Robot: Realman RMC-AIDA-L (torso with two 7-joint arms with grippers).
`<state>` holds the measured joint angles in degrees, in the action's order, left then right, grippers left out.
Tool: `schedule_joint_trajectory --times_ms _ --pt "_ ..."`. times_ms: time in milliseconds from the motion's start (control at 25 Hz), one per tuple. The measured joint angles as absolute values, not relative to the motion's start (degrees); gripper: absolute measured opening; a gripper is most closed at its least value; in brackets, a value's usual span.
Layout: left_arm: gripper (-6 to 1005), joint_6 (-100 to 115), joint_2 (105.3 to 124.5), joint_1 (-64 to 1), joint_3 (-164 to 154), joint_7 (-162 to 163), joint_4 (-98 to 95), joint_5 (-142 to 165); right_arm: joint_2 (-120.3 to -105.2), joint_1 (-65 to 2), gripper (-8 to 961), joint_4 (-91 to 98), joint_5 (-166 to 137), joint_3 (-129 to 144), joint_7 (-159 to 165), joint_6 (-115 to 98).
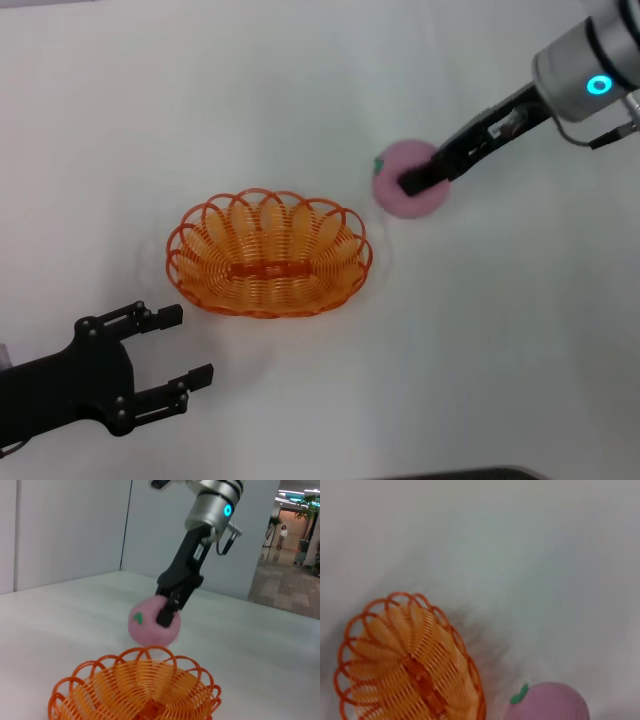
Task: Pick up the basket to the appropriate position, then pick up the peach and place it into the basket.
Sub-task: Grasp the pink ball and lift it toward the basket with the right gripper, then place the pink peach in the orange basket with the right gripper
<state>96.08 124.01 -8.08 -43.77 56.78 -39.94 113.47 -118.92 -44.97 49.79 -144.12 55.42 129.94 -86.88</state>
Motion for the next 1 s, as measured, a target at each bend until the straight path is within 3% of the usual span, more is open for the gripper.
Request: schedule_joint_trajectory --times_ms 120,360,600,1000 --pt "742 96.1 124.01 -8.1 -43.8 56.8 -39.9 113.5 -118.88 -43.5 307 53.6 -140.9 54.5 129.9 -90.0" --pt "741 96.1 124.01 -8.1 -43.8 56.8 -39.9 113.5 -118.63 -42.4 265 55.3 -132.2 52.2 127.9 -95.9" --pt "740 96.2 124.01 -8.1 -43.8 56.8 -39.9 113.5 -119.77 -43.9 268 50.9 -129.1 55.7 125.7 -94.8" --pt "738 96.2 124.01 -8.2 -43.8 56.8 -39.9 113.5 -119.97 -47.0 286 42.3 -127.2 58.7 120.7 -88.3"
